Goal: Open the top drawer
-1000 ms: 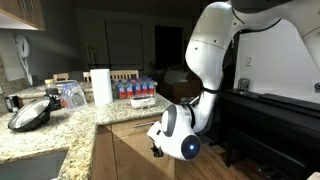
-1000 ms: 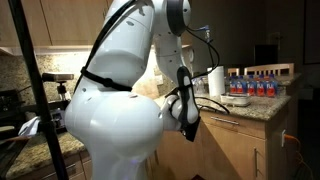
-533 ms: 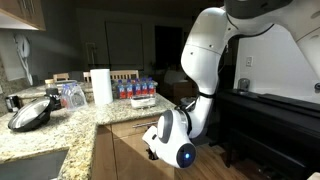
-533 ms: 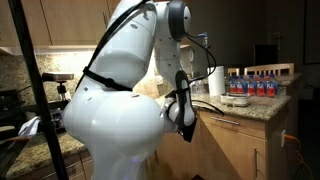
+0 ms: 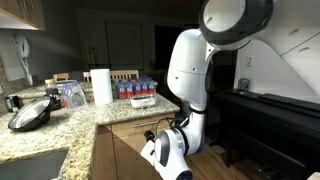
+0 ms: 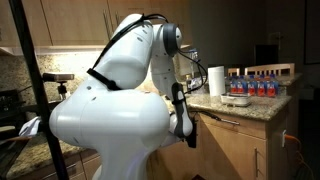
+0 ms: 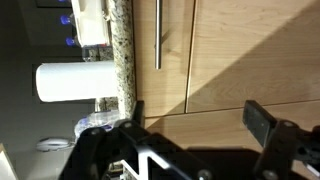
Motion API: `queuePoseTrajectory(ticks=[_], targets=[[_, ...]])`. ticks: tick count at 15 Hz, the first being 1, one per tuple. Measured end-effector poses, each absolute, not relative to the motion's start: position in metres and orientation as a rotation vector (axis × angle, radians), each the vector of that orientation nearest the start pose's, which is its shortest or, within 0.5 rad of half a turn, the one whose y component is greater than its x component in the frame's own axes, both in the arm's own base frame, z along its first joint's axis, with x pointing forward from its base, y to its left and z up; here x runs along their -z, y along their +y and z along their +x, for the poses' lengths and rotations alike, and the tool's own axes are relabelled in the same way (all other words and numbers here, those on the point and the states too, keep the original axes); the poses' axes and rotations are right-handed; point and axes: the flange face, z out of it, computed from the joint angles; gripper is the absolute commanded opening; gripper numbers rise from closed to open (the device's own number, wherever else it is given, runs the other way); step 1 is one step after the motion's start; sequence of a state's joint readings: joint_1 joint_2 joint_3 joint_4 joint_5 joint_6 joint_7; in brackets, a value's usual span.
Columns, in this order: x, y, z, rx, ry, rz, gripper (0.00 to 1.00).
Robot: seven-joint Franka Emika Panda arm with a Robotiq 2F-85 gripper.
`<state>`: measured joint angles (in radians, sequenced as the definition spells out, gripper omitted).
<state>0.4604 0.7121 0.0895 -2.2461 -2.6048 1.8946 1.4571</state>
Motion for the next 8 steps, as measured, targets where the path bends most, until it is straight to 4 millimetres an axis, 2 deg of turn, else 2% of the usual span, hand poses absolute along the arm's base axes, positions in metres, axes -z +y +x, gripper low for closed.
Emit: queuePoseTrajectory(ticks=[5, 8], targets=[[-0.029, 0.211, 0.494, -1.117, 1.289, 1.286, 1.00], [-0.024, 0.199, 0.520, -1.108, 1.264, 1.291, 1.00]])
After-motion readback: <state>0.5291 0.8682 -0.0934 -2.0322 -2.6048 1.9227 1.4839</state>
